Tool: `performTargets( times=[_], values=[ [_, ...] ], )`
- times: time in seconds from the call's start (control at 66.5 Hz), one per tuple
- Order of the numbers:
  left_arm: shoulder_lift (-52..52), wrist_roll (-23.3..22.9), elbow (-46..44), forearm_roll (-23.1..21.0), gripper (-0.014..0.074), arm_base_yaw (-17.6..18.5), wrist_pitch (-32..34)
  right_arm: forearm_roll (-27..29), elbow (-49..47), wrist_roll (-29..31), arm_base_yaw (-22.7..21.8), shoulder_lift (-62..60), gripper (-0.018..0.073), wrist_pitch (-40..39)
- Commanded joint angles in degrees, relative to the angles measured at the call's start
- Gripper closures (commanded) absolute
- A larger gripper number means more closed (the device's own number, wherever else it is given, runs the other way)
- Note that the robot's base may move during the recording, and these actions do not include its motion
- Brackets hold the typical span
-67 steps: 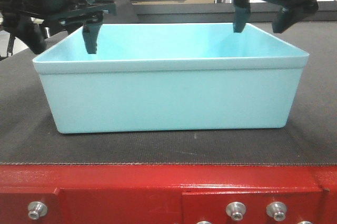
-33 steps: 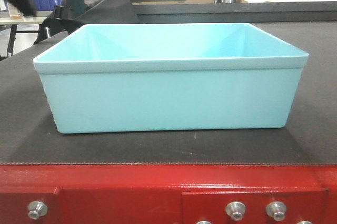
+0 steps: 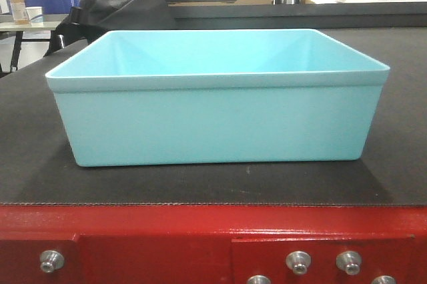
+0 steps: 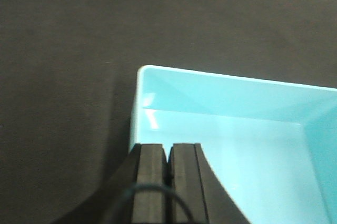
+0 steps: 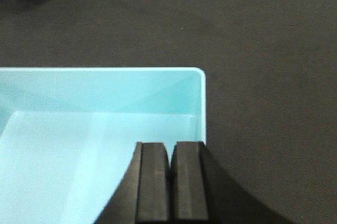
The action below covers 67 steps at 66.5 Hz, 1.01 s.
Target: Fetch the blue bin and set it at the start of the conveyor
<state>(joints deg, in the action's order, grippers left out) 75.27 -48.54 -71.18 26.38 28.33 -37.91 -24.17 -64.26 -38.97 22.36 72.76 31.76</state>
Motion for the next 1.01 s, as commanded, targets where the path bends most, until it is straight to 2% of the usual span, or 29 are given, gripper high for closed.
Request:
performTargets(
  times=[0.0,0.21,0.376,0.466,0.601,0.992],
  values=[
    [-2.5,0.3,4.4,-1.6,0.0707,0.0,6.9,-0.7,4.5,2.0,0.1,-2.8,0.0724,-7.1],
    [-10.2,0.3,18.1,-2.2,0.0707,0.0,21.7,-1.4,16.6,2.1,0.1,-9.7,0.0724,-20.1],
    [-16.8,0.3,28.8,-1.9,0.0707,0.0,33.8,-1.7,24.3,2.1,0.1,-15.7,0.0724,-24.5],
    [-20.6,0.3,34.3,-0.6,0.0707,0.0,38.5,-4.5,28.0,2.1,0.1,-20.0,0.0724,-27.7],
    [-27.0,0.3,39.5,-0.1,0.0707,0.0,39.3,-6.1,31.8,2.1,0.1,-27.2,0.0724,-32.5],
    [-42.2,0.3,40.3,-0.1,0.0707,0.0,39.5,-6.1,32.1,2.1,0.1,-40.8,0.0724,-32.7]
  ],
)
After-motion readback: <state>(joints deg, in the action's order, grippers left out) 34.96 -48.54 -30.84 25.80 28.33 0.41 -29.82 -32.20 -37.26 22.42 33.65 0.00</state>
